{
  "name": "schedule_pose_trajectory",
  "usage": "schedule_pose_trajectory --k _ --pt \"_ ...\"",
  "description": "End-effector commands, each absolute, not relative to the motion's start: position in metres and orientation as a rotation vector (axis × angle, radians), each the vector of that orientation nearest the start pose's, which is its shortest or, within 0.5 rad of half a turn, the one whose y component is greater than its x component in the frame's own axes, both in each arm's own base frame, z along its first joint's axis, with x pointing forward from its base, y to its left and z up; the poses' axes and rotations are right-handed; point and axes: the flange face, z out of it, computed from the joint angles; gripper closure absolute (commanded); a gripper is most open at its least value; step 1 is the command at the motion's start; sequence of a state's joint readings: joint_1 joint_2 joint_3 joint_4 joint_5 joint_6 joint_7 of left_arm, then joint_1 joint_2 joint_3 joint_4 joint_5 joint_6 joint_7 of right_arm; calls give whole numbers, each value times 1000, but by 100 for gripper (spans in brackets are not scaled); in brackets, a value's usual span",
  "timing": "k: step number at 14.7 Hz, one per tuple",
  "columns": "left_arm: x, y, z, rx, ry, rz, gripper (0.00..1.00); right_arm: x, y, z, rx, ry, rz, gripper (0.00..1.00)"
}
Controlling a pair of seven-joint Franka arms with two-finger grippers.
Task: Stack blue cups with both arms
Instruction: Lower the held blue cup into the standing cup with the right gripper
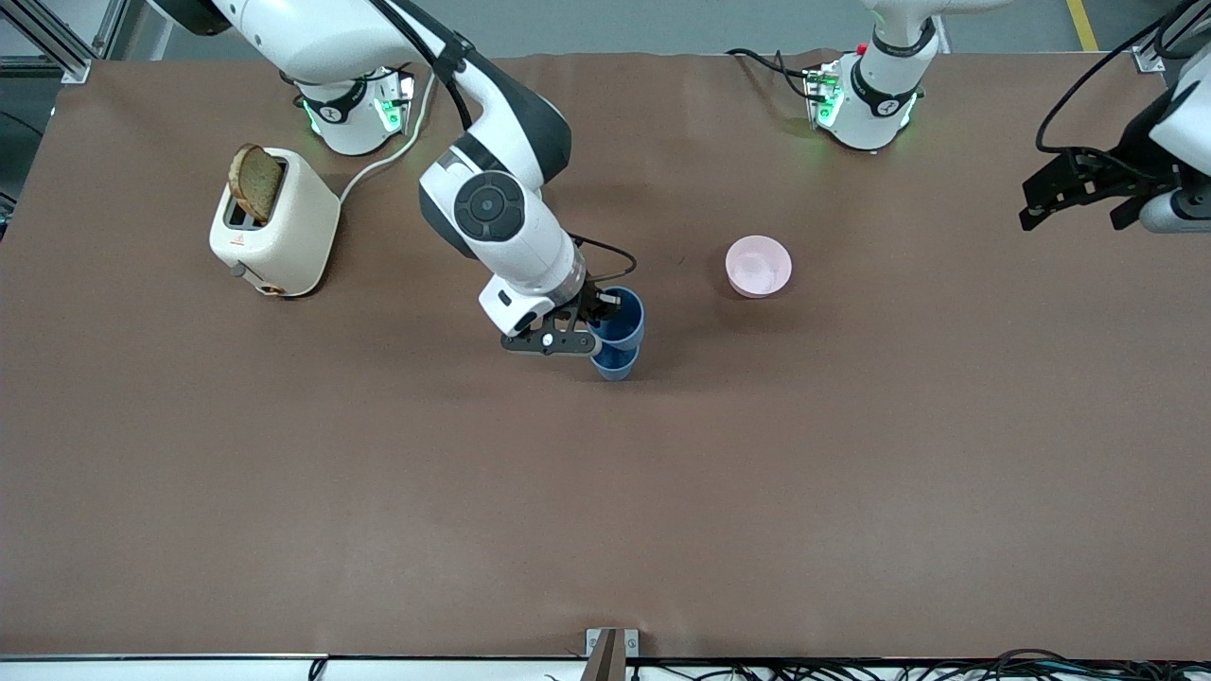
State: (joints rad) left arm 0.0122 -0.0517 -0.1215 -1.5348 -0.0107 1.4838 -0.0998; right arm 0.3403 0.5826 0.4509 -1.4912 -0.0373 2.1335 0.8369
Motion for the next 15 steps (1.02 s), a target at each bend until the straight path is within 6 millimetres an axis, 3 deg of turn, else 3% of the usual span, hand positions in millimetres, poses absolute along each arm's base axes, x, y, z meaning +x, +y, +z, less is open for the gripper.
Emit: schedule_pose_trajectory --k 1,15 --pt "513 -59 662 -3147 33 2 0 540 464 364 -2939 146 73 99" --pt "516 -62 660 -3138 41 1 0 542 461 350 -2972 127 70 99"
